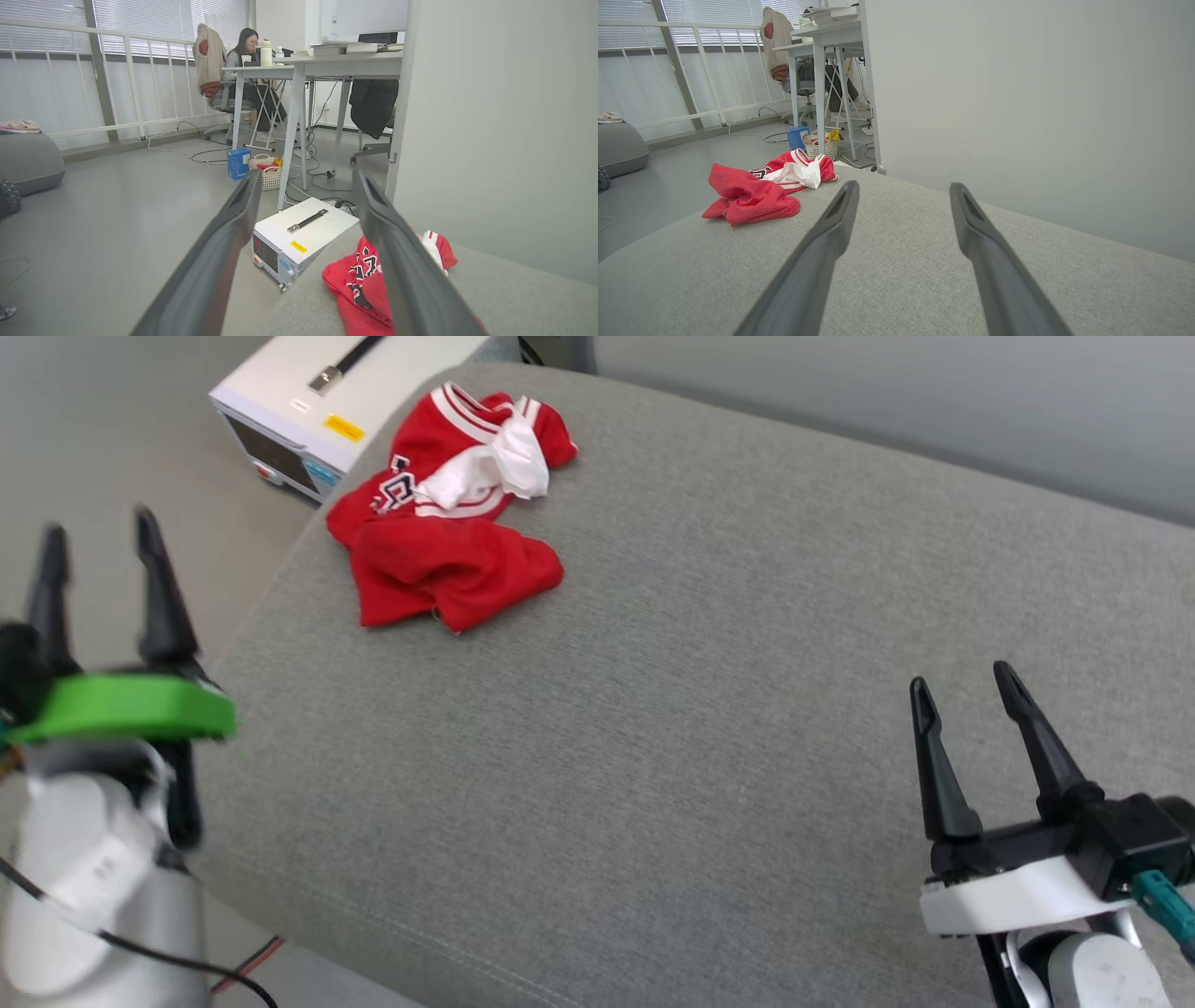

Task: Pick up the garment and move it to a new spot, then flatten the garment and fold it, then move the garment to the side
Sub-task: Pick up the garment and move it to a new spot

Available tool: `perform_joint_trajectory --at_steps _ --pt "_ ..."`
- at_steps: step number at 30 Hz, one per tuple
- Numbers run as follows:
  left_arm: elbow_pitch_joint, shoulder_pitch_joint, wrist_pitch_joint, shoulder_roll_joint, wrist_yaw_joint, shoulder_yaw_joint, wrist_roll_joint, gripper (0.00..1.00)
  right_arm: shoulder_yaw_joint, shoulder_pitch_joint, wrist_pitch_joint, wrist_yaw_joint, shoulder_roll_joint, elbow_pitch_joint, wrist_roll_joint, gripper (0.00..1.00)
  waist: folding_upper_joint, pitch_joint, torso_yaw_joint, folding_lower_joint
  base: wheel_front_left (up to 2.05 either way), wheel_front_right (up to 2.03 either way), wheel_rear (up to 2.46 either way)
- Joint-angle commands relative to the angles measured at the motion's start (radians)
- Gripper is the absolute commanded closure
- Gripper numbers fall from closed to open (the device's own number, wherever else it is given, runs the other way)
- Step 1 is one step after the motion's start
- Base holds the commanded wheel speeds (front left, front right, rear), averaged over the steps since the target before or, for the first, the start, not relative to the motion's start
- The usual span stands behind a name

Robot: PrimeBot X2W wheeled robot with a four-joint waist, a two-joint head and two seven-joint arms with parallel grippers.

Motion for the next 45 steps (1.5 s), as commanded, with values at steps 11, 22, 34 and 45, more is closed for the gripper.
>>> perform_joint_trajectory --at_steps 11,22,34,45 --pt "0.201 -0.409 0.108 0.21 -0.035 -0.083 -0.102 0.0 0.018 -0.101 -0.009 -0.001 -0.046 -0.067 -0.019 0.0 0.0 0.197 -0.125 0.0 0.0 0.0 0.0" --pt "0.315 -0.583 0.662 0.425 -0.036 -0.377 -0.405 0.0 0.036 -0.157 -0.009 -0.001 -0.073 -0.104 -0.027 0.0 0.0 0.282 -0.179 0.0 0.0 0.0 0.0" --pt "0.423 -0.596 0.978 0.47 -0.036 -0.496 -0.629 0.0 0.034 -0.189 -0.009 -0.001 -0.093 -0.119 -0.027 0.0 0.0 0.375 -0.241 0.0 0.0 0.0 0.0" --pt "0.578 -0.533 1.024 0.419 -0.036 -0.575 -0.672 0.0 0.02 -0.204 -0.009 -0.001 -0.101 -0.12 -0.026 0.0 0.0 0.412 -0.251 0.0 0.0 0.0 0.0"
